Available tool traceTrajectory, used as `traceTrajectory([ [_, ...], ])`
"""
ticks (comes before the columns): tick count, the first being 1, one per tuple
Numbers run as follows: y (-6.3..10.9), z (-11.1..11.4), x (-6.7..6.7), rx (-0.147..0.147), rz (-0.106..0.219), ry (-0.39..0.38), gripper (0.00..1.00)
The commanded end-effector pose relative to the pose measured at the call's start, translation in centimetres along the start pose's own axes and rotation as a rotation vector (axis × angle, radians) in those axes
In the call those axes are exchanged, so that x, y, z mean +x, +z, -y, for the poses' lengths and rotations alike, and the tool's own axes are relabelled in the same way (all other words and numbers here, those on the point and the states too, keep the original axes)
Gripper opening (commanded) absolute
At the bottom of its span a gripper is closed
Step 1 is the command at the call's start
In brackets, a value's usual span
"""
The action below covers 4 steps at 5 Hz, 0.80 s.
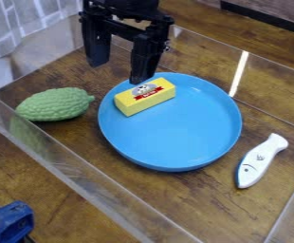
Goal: Put the green object in the blue tray
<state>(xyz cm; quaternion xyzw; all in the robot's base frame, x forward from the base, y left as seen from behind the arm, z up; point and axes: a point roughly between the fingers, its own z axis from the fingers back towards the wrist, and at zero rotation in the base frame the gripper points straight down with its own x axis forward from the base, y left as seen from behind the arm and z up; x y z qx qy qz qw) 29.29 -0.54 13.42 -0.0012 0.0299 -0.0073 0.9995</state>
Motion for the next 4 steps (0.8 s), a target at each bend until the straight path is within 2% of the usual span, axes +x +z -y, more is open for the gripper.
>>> traceTrajectory([
  [1,0.1,-0.5,-0.1,0.002,-0.012,-0.056,1.0],
  [2,0.8,-1.0,-0.2,0.004,-0.024,-0.109,1.0],
  [4,-0.7,-1.0,0.0,0.001,-0.038,-0.126,1.0],
])
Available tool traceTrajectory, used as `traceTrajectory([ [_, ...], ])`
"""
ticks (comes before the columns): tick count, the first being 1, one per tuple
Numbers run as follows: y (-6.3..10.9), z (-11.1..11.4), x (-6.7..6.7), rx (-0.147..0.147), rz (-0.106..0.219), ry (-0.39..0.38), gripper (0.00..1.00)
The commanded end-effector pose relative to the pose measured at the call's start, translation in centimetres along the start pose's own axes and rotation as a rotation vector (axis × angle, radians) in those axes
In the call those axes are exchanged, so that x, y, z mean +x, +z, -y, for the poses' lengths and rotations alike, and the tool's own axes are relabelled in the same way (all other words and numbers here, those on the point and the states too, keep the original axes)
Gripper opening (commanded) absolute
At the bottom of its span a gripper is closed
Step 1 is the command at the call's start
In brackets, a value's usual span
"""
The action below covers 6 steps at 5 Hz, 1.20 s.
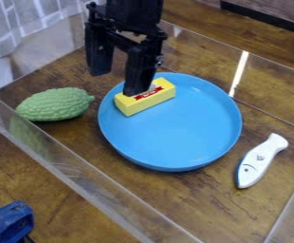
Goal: Put the green object in the blue tray
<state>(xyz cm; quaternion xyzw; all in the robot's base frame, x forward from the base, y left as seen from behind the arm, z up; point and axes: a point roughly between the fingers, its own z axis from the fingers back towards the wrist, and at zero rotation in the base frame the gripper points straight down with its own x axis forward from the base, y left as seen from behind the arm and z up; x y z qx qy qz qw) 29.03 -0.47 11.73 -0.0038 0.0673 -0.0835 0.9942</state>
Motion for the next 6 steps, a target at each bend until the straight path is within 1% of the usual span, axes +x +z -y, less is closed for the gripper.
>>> traceTrajectory([
  [1,1.1,-1.1,-0.4,0.014,0.029,-0.074,1.0],
  [3,1.4,-1.5,-1.1,0.032,0.015,-0.24,1.0],
  [4,0.7,-2.6,-1.5,0.047,0.014,-0.344,1.0],
  [5,0.1,-4.2,-2.4,0.08,0.014,-0.487,1.0],
  [6,-0.9,-5.3,-2.5,0.111,0.017,-0.538,1.0],
])
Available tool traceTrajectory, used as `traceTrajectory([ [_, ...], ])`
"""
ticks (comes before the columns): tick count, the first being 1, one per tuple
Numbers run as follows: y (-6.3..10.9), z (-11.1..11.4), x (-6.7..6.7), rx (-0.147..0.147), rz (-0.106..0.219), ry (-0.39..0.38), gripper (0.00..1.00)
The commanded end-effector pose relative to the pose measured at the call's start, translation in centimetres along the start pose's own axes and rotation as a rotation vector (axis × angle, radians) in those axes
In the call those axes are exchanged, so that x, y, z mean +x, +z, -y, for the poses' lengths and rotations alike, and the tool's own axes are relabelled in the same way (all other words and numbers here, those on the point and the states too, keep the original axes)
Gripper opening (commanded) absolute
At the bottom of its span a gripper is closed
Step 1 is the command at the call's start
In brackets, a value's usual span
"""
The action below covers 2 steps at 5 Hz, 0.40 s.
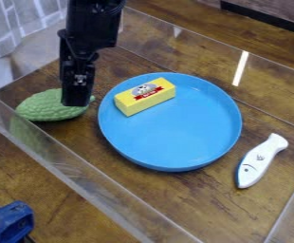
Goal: Put the green object in the blue tray
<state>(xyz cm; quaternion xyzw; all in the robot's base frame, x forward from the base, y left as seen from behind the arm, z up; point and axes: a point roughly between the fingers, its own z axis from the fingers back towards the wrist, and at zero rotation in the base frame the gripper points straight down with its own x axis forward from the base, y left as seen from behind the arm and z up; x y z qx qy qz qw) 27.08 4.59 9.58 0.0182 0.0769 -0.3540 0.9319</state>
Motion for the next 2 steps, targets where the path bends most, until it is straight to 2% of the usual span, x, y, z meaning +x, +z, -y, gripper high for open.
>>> traceTrajectory([
  [1,0.31,-1.06,-0.52,0.06,0.041,-0.009,1.0],
  [2,-0.32,-0.86,-0.62,0.065,0.044,0.006,1.0],
])
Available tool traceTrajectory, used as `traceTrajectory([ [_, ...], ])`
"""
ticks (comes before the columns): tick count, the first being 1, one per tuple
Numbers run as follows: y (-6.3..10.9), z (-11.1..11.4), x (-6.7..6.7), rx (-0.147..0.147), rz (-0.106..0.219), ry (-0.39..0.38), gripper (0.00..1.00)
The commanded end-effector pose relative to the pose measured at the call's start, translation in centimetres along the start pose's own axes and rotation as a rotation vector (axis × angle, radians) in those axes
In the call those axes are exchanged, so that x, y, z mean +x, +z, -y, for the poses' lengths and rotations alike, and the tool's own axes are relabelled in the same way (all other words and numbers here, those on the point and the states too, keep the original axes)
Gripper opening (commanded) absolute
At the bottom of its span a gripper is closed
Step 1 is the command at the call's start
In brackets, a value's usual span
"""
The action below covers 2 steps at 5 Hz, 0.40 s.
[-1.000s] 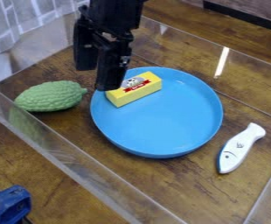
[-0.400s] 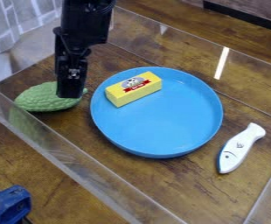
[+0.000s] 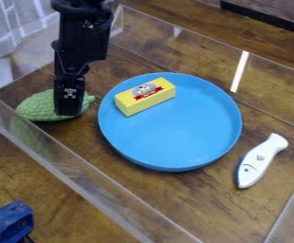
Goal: Put the green object in the blue tray
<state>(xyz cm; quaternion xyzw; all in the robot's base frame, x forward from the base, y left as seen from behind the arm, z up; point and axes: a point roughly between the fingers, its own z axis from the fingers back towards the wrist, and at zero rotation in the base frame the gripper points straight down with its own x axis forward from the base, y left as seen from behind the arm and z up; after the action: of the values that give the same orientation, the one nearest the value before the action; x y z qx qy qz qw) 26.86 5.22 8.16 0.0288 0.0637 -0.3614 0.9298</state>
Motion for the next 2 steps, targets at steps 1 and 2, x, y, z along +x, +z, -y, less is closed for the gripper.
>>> traceTrajectory([
  [1,0.42,-0.47,-0.05,0.042,0.037,0.035,1.0],
  [2,-0.26,-0.32,0.14,0.055,0.055,0.051,1.0],
])
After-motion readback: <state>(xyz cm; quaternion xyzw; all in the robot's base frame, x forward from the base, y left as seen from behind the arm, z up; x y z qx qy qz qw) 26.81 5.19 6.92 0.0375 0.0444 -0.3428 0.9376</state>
